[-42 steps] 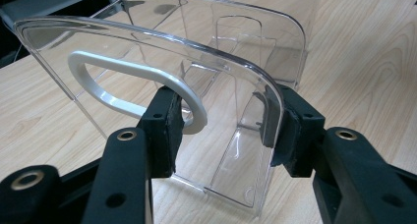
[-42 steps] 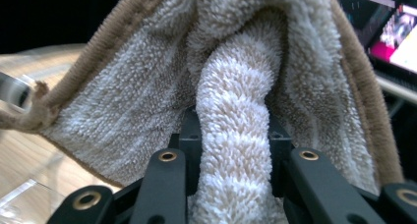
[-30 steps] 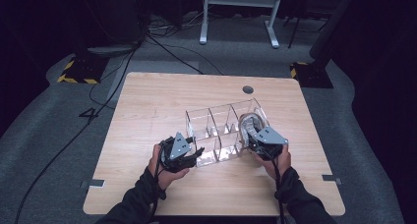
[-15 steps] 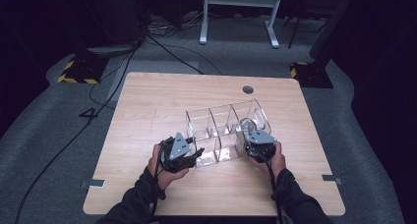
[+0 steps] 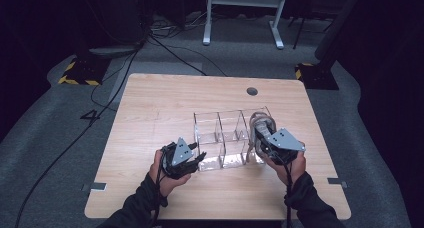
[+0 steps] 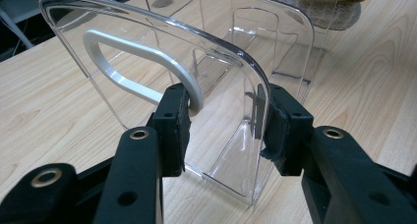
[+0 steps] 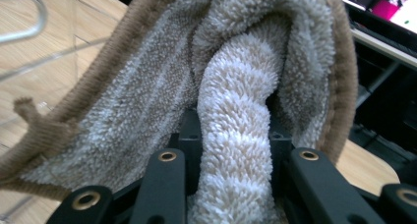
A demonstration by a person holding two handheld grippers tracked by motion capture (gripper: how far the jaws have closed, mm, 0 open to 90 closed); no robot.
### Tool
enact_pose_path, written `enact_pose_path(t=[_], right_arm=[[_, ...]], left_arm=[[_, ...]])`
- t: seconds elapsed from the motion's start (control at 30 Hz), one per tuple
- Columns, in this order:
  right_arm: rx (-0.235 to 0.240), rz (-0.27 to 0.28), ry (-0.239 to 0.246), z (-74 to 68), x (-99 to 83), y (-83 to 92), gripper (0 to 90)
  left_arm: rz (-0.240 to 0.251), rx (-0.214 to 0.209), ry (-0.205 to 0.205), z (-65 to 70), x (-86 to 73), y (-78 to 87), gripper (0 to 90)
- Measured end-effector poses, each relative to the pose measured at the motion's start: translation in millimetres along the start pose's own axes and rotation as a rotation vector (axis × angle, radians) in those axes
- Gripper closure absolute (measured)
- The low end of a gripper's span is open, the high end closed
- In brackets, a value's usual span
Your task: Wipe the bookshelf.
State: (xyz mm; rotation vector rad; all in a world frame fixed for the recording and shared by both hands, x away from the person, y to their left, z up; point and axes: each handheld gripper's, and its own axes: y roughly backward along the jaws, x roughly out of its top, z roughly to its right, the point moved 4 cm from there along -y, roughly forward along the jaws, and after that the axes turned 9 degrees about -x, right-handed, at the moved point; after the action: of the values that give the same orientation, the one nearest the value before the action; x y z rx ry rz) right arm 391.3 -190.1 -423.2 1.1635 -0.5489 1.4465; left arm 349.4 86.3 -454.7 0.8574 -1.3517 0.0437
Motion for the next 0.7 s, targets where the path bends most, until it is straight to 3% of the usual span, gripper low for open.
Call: enact_pose_path(t=[0.2,0.23,0.3,0.43,0.6,0.7], right_arm=[[-0.016,-0.082,0.038,-12.8,-20.0,-9.6,70.9],[-0.013,-0.108,0.075,-20.4,-29.2,-12.5,70.8],[0.011,-0.138,0.045,-24.2,-38.2,-16.6,70.8],[0.024,-0.168,0.060,-32.9,-51.4,-23.6,70.7],[0.066,-0.206,0.032,-38.7,-64.6,-27.1,70.9],[0.074,-0.203,0.041,-38.5,-65.4,-26.1,70.7]], left_arm=[[-0.005,-0.004,-0.011,2.7,0.7,-1.0,56.8],[-0.003,-0.002,-0.011,2.9,0.6,-1.4,56.8],[-0.002,-0.004,-0.011,2.8,0.5,-1.4,56.8],[-0.004,-0.003,-0.011,2.8,0.5,-1.2,56.9],[-0.002,0.000,-0.010,3.0,0.3,-1.3,56.9],[-0.002,-0.001,-0.009,3.0,0.3,-1.2,57.0]])
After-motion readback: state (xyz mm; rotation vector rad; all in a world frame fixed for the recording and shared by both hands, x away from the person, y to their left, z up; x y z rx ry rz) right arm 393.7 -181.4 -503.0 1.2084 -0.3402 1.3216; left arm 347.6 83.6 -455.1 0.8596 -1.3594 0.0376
